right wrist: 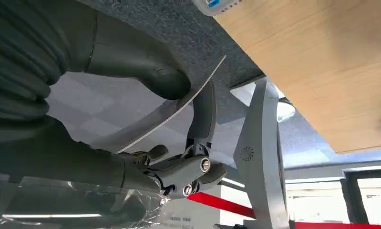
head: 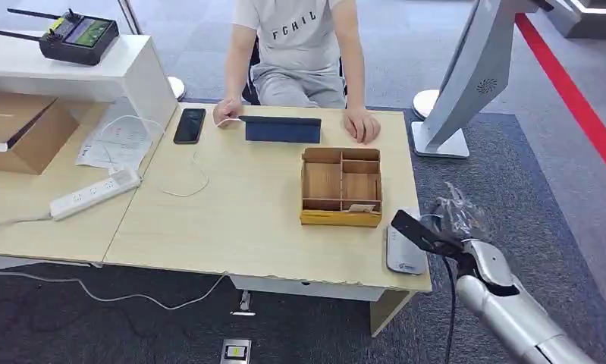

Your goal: Pass the card to the sensor for recognition and then transmit it.

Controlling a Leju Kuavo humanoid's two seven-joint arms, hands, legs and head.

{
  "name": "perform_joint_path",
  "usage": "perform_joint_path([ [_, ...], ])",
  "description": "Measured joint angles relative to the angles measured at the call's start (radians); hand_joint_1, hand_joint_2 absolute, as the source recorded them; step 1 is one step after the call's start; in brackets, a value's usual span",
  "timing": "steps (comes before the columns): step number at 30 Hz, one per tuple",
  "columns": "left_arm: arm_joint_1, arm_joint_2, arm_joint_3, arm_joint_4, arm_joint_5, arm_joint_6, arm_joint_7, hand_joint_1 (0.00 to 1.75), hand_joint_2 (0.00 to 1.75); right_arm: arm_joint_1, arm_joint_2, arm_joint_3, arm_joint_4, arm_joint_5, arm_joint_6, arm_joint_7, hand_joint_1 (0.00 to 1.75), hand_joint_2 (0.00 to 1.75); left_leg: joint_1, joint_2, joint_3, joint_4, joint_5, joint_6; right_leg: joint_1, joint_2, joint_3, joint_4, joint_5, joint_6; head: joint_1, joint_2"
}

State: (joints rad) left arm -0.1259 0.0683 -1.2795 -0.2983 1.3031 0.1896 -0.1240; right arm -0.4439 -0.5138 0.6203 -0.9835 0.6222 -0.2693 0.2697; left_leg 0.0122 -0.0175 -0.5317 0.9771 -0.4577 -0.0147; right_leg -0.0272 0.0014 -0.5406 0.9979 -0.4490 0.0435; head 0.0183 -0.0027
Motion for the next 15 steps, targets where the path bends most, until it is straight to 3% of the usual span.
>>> perform_joint_path([
  [15,-0.001,0.000,0.000,-0.001,0.000,0.008,0.004,0.00,0.00,0.029,0.000,0.034,-0.001,-0.047,0.008,-0.004,1.75,1.75,0.000,0.000,0.000,0.000,0.000,0.000,0.000,0.000,0.000,0.000,0.000,0.000,0.000,0.000],
])
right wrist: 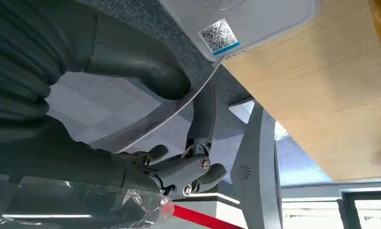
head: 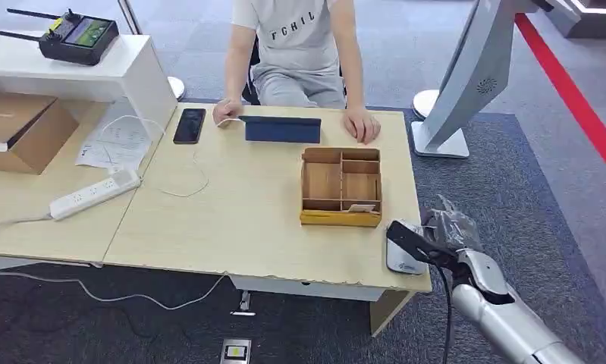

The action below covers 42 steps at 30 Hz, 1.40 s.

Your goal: Pass the card to the sensor for recognition and then transmit it.

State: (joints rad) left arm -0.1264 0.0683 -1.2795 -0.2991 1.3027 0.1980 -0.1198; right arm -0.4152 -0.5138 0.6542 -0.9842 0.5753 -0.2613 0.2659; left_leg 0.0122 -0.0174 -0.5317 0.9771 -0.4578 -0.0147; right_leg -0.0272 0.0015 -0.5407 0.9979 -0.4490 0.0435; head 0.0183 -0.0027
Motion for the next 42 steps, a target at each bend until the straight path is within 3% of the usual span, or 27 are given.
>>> perform_joint_path([
  [31,0.000,0.003,0.000,-0.004,0.000,0.012,0.027,0.00,0.00,0.055,0.018,0.032,0.018,-0.095,-0.077,-0.045,1.75,1.75,0.000,0.000,0.001,0.000,0.000,0.000,0.000,0.001,0.001,0.000,0.000,0.000,0.000,0.000],
  [37,0.000,0.006,0.000,-0.004,0.002,0.012,0.031,0.00,0.00,0.001,0.001,0.007,-0.049,-0.091,-0.110,-0.029,1.75,1.75,0.000,0.000,0.000,0.000,0.000,0.000,0.000,0.001,0.001,0.000,0.001,0.001,0.001,0.000],
  [42,0.000,0.014,0.000,-0.004,0.004,0.011,0.025,0.00,0.00,-0.164,-0.053,-0.010,-0.181,-0.026,-0.021,0.055,1.75,1.75,-0.001,0.004,0.000,0.000,0.001,0.000,-0.001,0.004,-0.002,0.000,0.002,0.001,0.001,0.000],
])
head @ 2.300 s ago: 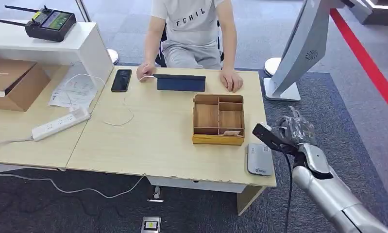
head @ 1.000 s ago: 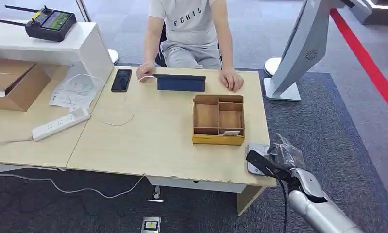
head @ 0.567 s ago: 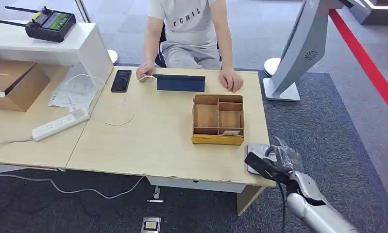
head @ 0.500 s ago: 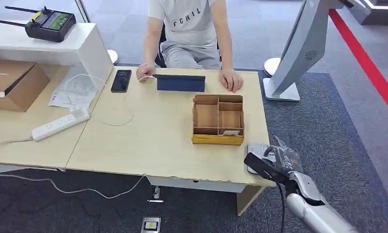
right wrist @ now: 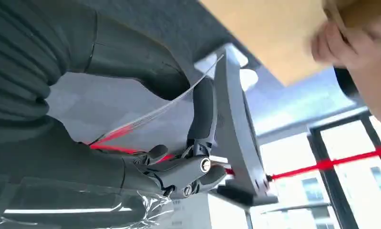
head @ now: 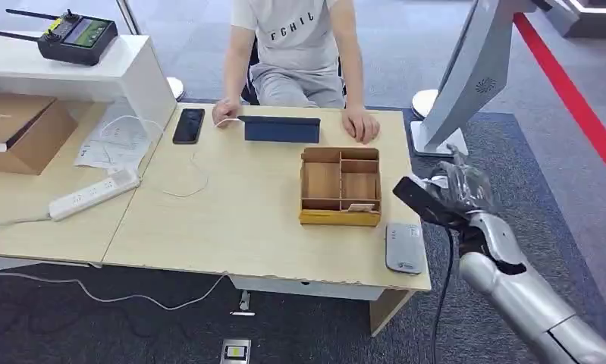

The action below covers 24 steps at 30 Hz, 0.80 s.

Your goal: Pass the card to the sensor for recognition and then transmit it.

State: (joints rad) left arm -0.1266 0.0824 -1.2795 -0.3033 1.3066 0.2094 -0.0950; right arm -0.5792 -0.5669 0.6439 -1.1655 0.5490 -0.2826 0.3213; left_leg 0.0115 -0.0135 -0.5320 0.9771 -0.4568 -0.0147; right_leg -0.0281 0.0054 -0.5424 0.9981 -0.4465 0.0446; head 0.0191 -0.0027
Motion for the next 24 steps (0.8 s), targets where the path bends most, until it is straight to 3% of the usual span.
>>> perform_joint_path([
  [9,0.000,0.000,0.000,0.000,-0.004,-0.018,0.010,0.00,0.00,-0.176,-0.009,0.021,-0.077,0.064,0.100,0.027,1.75,1.75,0.000,0.000,-0.001,0.000,0.000,0.000,0.000,0.000,0.000,0.000,0.000,0.000,0.000,0.000],
  [17,-0.005,-0.003,0.000,-0.007,-0.024,-0.030,-0.019,0.00,0.00,-0.258,0.100,0.115,-0.040,0.124,0.133,0.009,1.75,1.75,0.002,0.000,-0.001,0.000,0.000,0.000,0.002,0.000,0.000,0.000,0.000,0.000,-0.001,0.000],
  [24,-0.007,-0.005,0.000,-0.008,-0.040,-0.043,-0.004,0.00,0.00,-0.310,0.196,0.169,0.056,0.182,0.153,0.009,1.75,1.75,0.002,-0.001,-0.002,0.000,0.000,0.000,0.002,-0.001,0.000,0.000,0.000,0.000,0.000,0.000],
])
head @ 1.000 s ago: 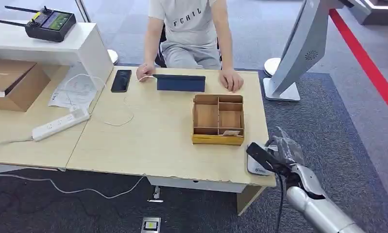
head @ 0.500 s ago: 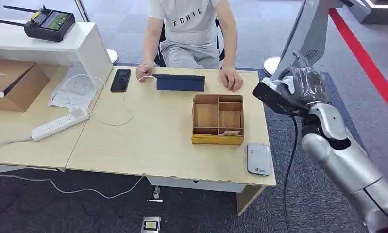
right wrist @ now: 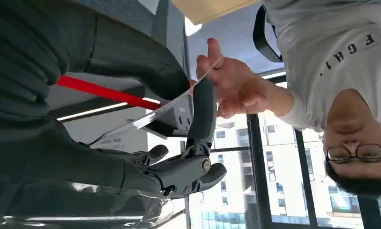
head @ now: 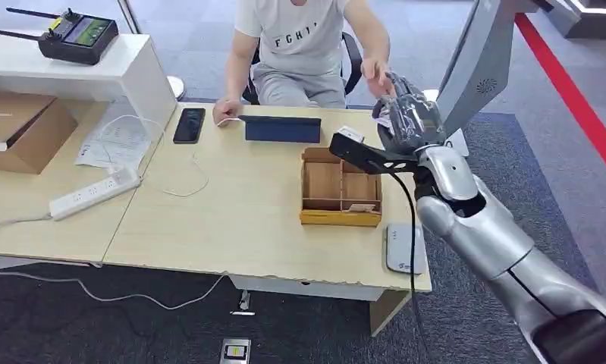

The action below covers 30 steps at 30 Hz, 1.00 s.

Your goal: Pass the card to the sensor for recognition and then transmit it.

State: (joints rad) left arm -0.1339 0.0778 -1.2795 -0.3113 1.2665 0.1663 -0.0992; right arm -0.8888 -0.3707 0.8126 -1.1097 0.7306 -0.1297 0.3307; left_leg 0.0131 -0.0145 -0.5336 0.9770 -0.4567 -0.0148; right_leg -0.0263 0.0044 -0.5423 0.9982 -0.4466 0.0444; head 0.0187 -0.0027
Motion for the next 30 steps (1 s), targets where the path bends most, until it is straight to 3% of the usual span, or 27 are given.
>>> perform_joint_path([
  [7,0.000,0.000,-0.009,0.000,-0.010,-0.024,0.025,0.00,0.00,-0.034,0.054,0.033,0.101,0.009,0.005,0.007,1.75,1.75,0.000,0.000,0.000,0.000,0.000,0.000,0.000,0.000,0.000,0.000,0.000,0.000,0.000,0.000],
  [18,0.001,0.003,-0.024,0.000,-0.034,-0.042,0.036,0.00,0.00,-0.038,0.061,0.034,0.196,0.010,-0.008,0.019,1.75,1.75,0.000,0.000,0.000,0.000,0.000,0.000,0.000,0.000,-0.001,0.000,0.000,0.000,0.000,0.000],
  [19,0.001,0.003,-0.024,0.000,-0.037,-0.042,0.036,0.00,0.00,-0.038,0.060,0.034,0.201,0.013,-0.010,0.022,0.05,1.75,0.000,0.000,0.000,0.000,0.000,0.000,0.000,0.000,-0.001,0.000,0.000,0.000,0.000,0.000],
  [21,0.001,0.004,-0.024,0.000,-0.040,-0.043,0.036,0.00,0.00,-0.036,0.056,0.033,0.212,0.020,-0.022,0.032,0.00,1.75,0.000,0.000,0.000,0.000,0.000,0.000,0.000,0.000,-0.001,0.000,0.000,0.000,0.000,0.000],
  [22,0.001,0.004,-0.024,0.000,-0.040,-0.043,0.036,0.00,0.00,-0.036,0.053,0.033,0.218,0.027,-0.029,0.038,0.00,0.00,0.000,0.000,0.000,0.000,0.000,0.000,0.000,0.000,-0.001,0.000,0.000,0.000,0.000,0.000],
  [30,0.003,0.005,-0.024,0.003,-0.040,-0.043,0.045,0.00,0.00,-0.027,0.033,0.033,0.243,0.092,-0.028,0.051,0.00,0.00,0.000,0.000,0.000,0.000,0.000,0.000,0.000,0.000,-0.001,0.000,0.000,0.000,0.000,0.000],
])
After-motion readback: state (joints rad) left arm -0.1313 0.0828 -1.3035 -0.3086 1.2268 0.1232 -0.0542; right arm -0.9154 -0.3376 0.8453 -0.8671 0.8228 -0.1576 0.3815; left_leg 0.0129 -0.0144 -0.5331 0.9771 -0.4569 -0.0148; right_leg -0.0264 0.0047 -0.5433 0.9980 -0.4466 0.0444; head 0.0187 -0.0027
